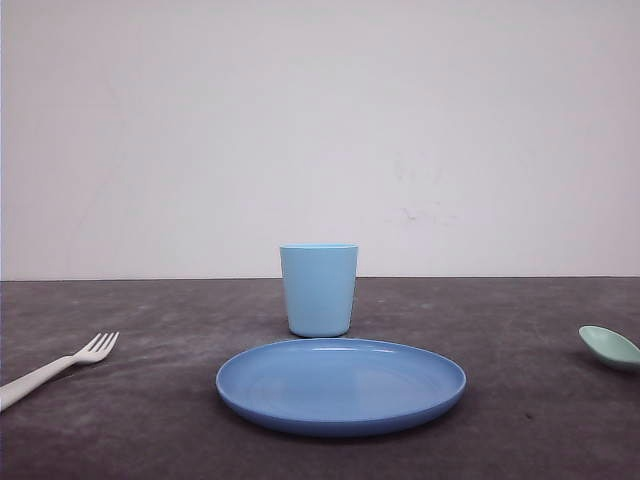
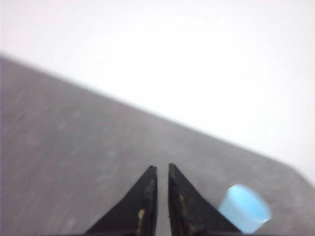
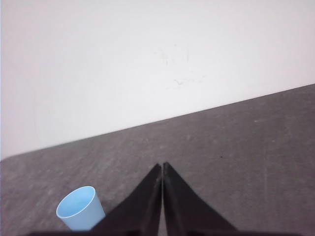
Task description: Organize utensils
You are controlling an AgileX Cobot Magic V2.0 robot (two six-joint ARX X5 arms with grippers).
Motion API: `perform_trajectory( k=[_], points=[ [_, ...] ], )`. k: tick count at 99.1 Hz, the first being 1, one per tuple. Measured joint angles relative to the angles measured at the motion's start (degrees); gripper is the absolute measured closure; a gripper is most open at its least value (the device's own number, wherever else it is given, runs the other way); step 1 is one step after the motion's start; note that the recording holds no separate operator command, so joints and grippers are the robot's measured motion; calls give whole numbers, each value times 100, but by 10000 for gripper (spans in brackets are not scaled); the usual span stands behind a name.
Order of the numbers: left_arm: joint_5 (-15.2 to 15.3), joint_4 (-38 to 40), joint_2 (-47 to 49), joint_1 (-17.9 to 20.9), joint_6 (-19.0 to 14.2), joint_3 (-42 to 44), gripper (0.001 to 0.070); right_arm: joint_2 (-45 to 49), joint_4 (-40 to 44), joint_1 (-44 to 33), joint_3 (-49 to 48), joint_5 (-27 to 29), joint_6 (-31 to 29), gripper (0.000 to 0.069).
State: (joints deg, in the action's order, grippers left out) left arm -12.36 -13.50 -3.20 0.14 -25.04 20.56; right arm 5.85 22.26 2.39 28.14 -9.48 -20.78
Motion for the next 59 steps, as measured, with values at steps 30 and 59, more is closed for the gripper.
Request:
perform_trajectory(
  k=[30,59],
  points=[
    [-101,-1808,-1449,0,1178,2114,695,1609,1735,0,1672,0,942,687],
    [-98,-2365,-2544,-81,1954,2583,695,3084,2177,9,1878,17,1589,687]
  ],
)
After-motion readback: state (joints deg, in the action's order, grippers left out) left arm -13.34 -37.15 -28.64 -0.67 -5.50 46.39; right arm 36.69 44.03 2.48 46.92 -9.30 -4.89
